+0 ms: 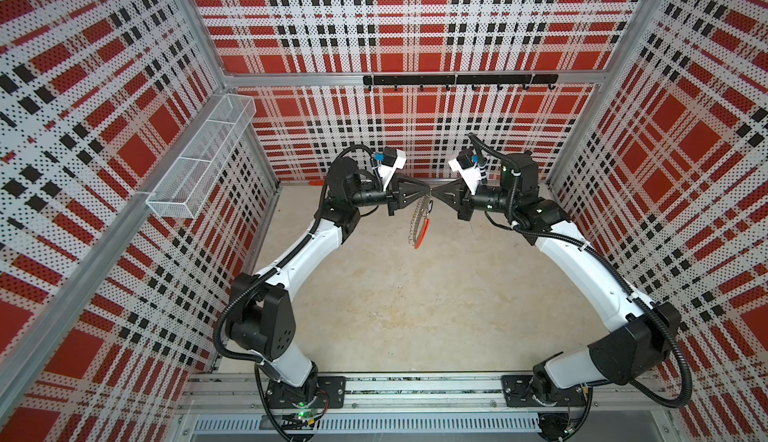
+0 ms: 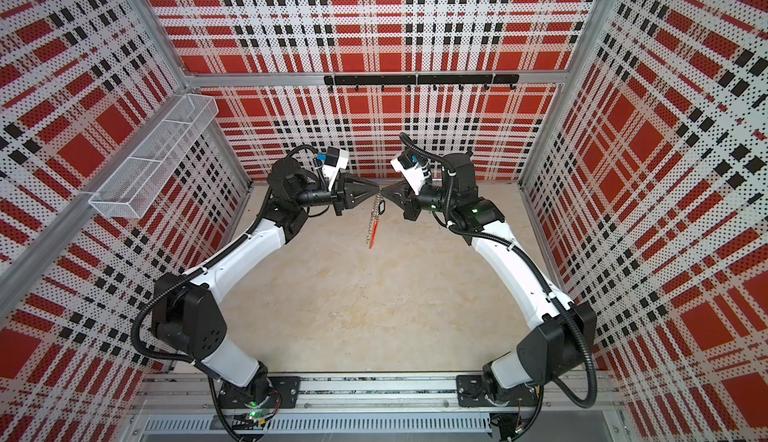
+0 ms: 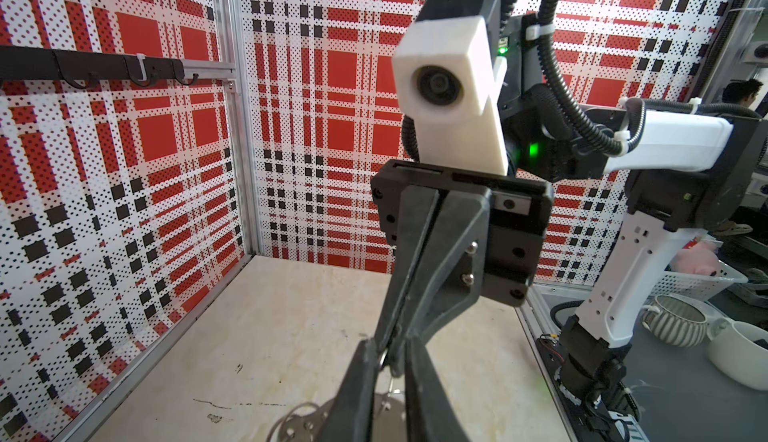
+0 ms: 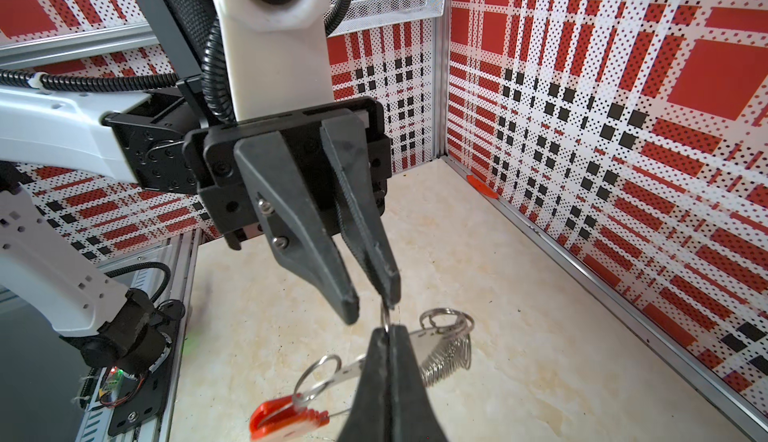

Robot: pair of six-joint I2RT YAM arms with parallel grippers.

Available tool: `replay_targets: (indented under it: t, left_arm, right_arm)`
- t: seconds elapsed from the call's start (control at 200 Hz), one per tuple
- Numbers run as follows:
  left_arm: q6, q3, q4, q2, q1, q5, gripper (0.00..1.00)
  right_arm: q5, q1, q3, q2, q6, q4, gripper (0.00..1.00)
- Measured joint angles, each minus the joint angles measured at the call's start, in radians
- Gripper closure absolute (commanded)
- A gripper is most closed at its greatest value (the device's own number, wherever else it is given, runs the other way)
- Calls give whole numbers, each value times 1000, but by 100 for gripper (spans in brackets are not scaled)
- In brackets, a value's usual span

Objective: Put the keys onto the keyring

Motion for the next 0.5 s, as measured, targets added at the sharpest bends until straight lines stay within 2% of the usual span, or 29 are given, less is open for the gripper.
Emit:
replay_targets:
  t: [0.11,0.21,0.411,0.496]
  left_arm:
    - [-10,0,0,0,5,1,69]
    - [-13,0,0,0,10,0,69]
    - [-16,0,0,3,10,3,77]
    - [-18,0,0,10,10,8,77]
  right_arm:
    - [1,0,0,0,0,2,100]
    - [2,0,0,0,0,2,100]
    - [1,0,0,0,0,4,100]
    - [1,0,0,0,0,4,100]
